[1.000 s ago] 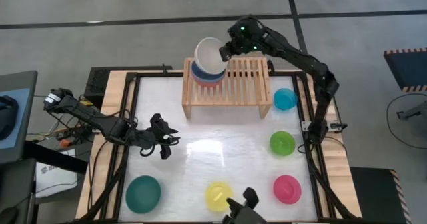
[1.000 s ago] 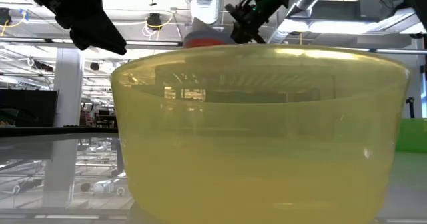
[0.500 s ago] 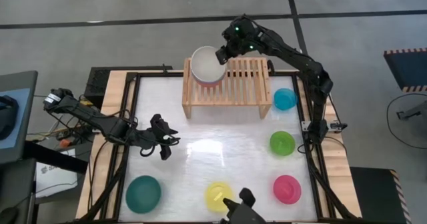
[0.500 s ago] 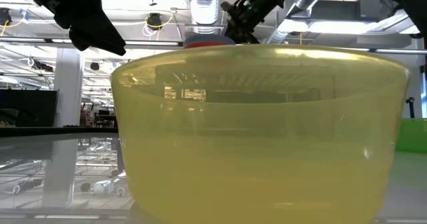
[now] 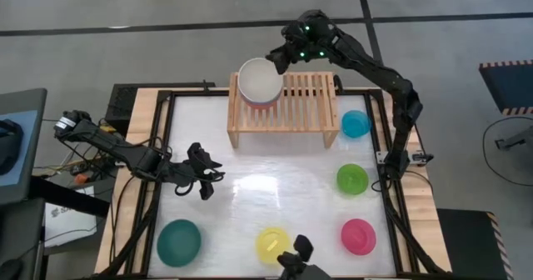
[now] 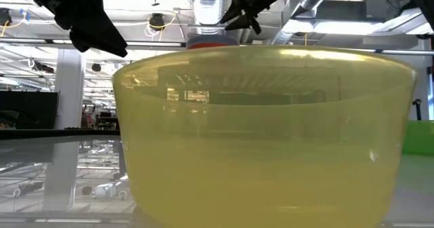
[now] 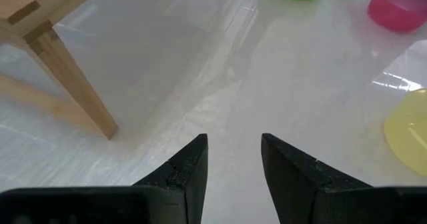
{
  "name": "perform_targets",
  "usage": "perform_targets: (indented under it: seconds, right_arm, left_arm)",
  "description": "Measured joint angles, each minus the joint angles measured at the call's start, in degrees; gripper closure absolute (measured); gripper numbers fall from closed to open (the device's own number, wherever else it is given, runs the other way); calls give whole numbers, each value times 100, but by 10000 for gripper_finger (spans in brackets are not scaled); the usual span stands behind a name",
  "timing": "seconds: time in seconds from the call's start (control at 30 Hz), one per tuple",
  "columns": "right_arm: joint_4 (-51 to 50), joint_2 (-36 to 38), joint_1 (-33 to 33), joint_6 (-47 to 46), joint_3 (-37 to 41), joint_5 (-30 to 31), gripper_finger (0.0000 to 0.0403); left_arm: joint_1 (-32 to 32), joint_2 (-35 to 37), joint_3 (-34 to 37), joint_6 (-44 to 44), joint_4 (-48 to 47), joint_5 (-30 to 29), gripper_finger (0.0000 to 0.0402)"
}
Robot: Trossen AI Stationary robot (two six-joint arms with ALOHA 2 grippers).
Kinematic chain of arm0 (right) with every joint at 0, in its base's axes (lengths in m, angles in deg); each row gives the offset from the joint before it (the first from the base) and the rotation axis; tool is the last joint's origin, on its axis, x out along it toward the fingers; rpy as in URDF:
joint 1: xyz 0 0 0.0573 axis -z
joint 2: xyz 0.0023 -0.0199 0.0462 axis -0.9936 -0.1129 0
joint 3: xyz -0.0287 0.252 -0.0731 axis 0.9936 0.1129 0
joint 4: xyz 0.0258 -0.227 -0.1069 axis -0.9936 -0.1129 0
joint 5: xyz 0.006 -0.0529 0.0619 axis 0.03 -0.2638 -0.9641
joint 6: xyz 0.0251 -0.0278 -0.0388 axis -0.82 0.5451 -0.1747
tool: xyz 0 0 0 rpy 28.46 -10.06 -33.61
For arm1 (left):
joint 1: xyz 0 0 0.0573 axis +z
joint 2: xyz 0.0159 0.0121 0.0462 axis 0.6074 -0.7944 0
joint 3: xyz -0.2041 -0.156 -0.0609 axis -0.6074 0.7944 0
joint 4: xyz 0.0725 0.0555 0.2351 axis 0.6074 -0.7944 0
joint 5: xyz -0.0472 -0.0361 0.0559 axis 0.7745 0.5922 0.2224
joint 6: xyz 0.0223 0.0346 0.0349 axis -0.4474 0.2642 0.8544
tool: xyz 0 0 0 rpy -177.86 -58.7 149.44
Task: Place and stack bowls onto a shelf
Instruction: Stack the big white bowl on top of the big blue bowl on the shelf
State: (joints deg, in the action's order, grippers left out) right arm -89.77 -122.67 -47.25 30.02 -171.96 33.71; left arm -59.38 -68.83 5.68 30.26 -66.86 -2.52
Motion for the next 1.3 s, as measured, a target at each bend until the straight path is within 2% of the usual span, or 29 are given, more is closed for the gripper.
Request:
perform_targets:
  seconds: [0.27, 0.43, 0.6, 0.77, 1.0, 1.13, 1.3]
  right_arm:
    - [524, -349, -252, 902, 4, -11, 275]
    - [671, -654, -318, 1026, 11, 1, 293]
    - [457, -823, -284, 892, 15, 2, 294]
    - [445, -671, -288, 899, 15, -2, 295]
    - [1398, -379, -366, 1078, -4, 0, 295]
    - [1838, -582, -386, 1318, -2, -3, 295]
    - [1852, -848, -535, 1594, 7, -4, 295]
  left_arm:
    - [0, 0, 0, -4, -7, -2, 277]
    - [0, 0, 0, -44, -14, -67, 277]
    - [0, -2, 0, -184, -209, -62, 277]
    - [0, -2, 0, -254, -270, -61, 277]
    - [3, -2, 0, -135, -260, -165, 277]
    - [56, -2, 0, 20, -251, -438, 277]
    - [70, -2, 0, 65, -254, -457, 277]
